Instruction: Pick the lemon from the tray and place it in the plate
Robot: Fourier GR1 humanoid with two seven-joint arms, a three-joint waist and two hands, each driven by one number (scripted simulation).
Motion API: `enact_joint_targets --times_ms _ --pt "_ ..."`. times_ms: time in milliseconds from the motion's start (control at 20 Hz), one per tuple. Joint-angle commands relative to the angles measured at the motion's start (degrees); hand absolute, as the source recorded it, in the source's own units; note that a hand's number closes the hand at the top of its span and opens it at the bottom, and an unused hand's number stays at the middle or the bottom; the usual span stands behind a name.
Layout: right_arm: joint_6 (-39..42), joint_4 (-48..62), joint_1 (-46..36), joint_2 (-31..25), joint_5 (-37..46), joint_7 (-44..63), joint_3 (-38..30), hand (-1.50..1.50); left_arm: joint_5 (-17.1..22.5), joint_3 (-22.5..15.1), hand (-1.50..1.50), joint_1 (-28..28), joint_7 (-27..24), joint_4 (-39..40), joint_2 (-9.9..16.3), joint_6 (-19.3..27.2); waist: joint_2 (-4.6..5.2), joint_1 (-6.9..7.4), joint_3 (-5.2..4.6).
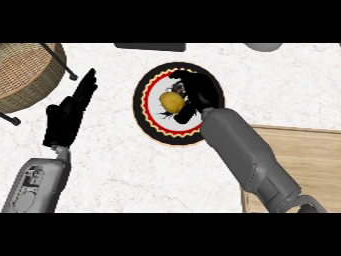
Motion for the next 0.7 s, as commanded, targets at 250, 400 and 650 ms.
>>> enact_joint_targets --times_ms 250,400,650 --pt "-4.6 1.4 1.4 0.1 -17.0 -10.9 0.4 -1.50 -0.3 0.0 0.00 -2.4 0.4 0.8 -0.7 0.2 0.30 0.50 0.08" --pt "-6.8 -0.7 1.2 0.1 -23.0 -13.1 -3.2 -1.50 -0.4 -0.1 0.00 1.1 0.3 -0.4 -0.5 0.3 -0.20 -0.09 0.08" --pt "-9.2 1.0 -1.8 0.0 -28.3 -16.4 -12.7 -1.50 0.3 1.6 0.00 2.1 -1.0 -0.9 0.7 -0.1 -0.46 -2.27 0.02"
